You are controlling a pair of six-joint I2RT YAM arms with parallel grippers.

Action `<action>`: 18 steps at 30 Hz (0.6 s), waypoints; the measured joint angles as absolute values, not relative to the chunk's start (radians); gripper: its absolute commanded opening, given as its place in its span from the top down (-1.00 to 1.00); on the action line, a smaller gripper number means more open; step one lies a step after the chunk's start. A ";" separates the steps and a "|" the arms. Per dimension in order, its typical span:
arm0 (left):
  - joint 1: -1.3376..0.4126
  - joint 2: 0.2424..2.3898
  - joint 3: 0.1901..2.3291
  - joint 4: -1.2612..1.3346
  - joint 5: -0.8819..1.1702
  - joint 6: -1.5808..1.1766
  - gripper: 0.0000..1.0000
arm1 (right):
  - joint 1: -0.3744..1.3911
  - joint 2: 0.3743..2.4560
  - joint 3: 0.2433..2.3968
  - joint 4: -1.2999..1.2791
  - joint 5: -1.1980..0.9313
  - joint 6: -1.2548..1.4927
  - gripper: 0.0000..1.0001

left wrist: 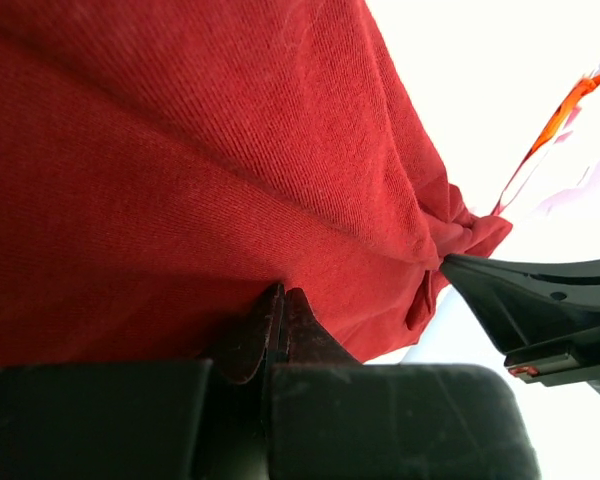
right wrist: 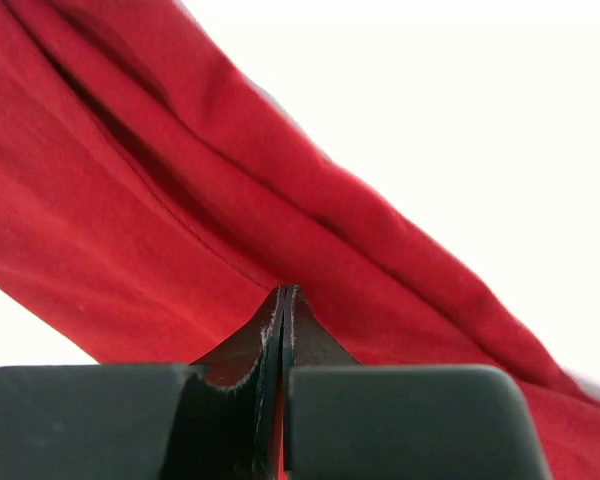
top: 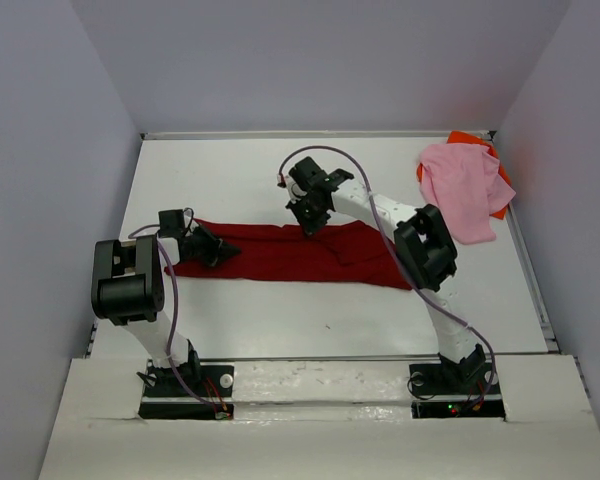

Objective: Fold and stack the t-shirts
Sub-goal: Fold the other side of the tshirt into a rectangle

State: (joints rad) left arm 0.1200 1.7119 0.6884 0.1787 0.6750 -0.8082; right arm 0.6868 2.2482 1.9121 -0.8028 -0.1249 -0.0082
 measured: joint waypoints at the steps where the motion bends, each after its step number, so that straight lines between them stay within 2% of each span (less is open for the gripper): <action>1: 0.120 1.711 0.688 0.178 0.675 -0.807 1.00 | 0.687 2.253 1.922 -0.802 -0.125 -0.008 1.00; 9: 0.120 1.704 0.690 0.156 0.672 -0.790 1.00 | 0.686 2.331 1.981 -0.809 -0.121 -0.010 1.00; 18: 0.120 1.702 0.702 0.129 0.669 -0.777 1.00 | 0.687 2.324 2.019 -0.834 -0.148 0.007 1.00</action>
State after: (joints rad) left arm 0.1200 1.7023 0.7017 0.1291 0.6689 -0.7773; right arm 0.6868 2.3241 2.0186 -0.8345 -0.1478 0.0071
